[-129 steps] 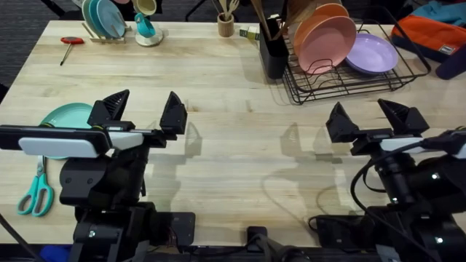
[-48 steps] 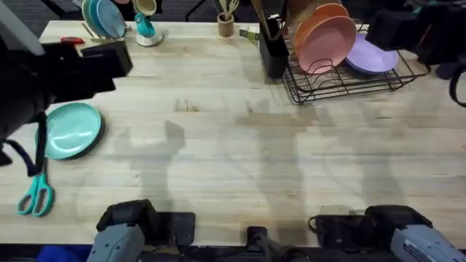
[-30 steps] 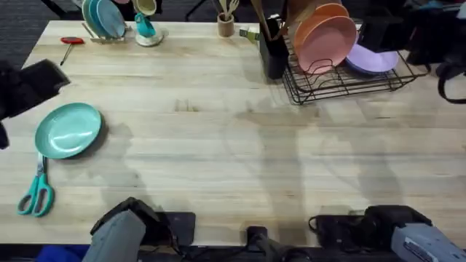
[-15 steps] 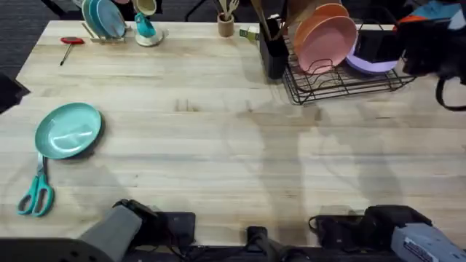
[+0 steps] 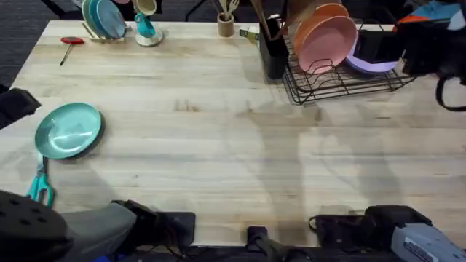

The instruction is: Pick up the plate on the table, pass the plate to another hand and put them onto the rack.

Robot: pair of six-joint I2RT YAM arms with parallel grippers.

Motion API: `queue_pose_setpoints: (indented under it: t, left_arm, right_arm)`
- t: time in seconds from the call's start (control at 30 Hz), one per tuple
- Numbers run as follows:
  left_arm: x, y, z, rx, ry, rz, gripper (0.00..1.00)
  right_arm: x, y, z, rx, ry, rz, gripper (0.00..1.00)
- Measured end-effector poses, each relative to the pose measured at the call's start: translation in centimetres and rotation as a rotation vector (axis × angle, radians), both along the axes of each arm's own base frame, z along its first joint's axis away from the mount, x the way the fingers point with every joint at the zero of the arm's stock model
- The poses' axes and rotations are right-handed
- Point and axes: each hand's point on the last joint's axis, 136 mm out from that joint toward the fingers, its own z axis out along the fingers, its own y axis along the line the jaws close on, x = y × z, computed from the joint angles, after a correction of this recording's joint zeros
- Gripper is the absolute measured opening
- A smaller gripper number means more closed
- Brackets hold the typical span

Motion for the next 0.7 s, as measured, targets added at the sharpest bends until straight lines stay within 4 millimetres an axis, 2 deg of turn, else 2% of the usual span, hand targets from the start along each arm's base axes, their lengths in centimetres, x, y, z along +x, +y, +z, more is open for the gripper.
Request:
queue_pose_setpoints:
  t: [0.23,0.33,0.5,0.6,0.7]
  left_arm:
    - [-1.5,1.9,-2.6,-0.045,0.028,0.043,0.990]
    - [-1.5,2.1,-4.4,-0.084,0.049,0.041,0.991]
    - [-1.1,2.7,-7.0,-0.119,0.074,0.027,0.991]
    - [-0.8,3.3,-7.7,-0.111,0.071,0.024,0.991]
    - [-0.3,4.0,-7.5,-0.090,0.044,0.022,0.991]
  right_arm:
    - [0.0,0.0,0.0,0.000,0.000,0.000,0.994]
    - [0.1,0.0,-0.2,0.000,0.006,0.000,0.994]
    - [0.2,0.0,-1.5,0.000,0.060,0.000,0.994]
    - [0.3,0.0,-1.8,0.000,0.071,0.000,0.994]
    - [0.4,0.0,-1.9,0.000,0.074,0.000,0.994]
